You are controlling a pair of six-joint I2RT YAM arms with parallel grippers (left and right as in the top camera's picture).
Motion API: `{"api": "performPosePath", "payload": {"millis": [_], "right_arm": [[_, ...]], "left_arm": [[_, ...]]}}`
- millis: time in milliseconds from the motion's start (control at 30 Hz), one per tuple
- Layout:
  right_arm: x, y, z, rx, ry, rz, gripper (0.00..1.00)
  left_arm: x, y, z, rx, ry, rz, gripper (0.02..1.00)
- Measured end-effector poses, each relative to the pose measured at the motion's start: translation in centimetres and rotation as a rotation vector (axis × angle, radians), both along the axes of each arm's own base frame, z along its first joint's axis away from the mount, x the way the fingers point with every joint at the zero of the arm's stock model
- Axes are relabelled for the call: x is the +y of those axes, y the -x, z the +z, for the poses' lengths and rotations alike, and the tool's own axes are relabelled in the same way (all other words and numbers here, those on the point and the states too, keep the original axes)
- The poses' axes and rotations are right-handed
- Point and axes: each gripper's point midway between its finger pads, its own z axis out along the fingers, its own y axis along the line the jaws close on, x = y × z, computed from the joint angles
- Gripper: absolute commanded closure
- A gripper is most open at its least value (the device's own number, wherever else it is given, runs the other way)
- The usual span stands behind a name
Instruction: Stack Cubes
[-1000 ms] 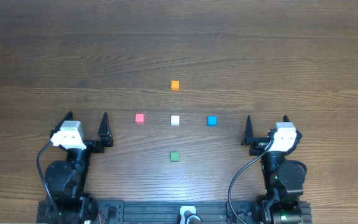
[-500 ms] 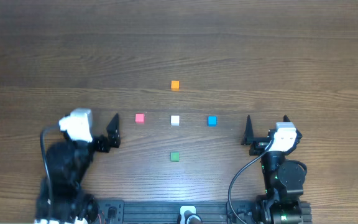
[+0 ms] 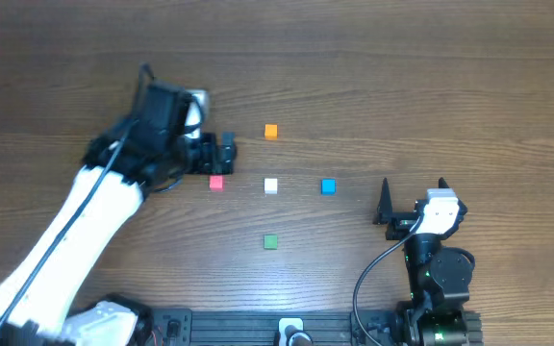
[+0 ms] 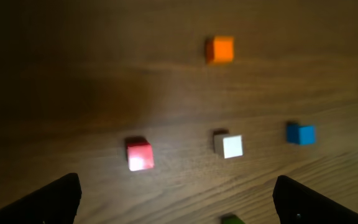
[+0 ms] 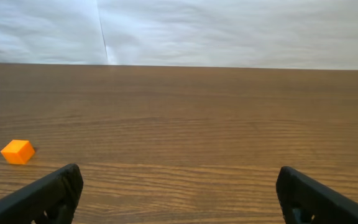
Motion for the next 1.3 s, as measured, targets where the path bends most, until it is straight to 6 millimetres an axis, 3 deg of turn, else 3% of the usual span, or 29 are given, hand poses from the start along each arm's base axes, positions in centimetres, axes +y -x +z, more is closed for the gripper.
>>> {"api": "performPosePath", "payload": {"millis": [167, 367, 967, 1300], "right_arm": [[0.0, 0.0, 0.0, 0.0, 0.0, 0.0, 0.007], [0.0, 0.0, 0.0, 0.0, 0.0, 0.0, 0.009], [0.0, 0.0, 0.0, 0.0, 0.0, 0.0, 0.007], [0.0, 0.0, 0.0, 0.0, 0.0, 0.0, 0.009]], "left_arm": [[-0.8, 0.7, -5.6, 0.182, -0.077, 0.048, 0.047], [-0.6, 1.2, -9.1, 0.277, -0.153, 0.098, 0.062], [0.2, 1.0, -13.2, 0.348, -0.231, 0.143, 0.126], [0.1, 0.6, -14.3, 0.347, -0.244, 0.126, 0.246]]}}
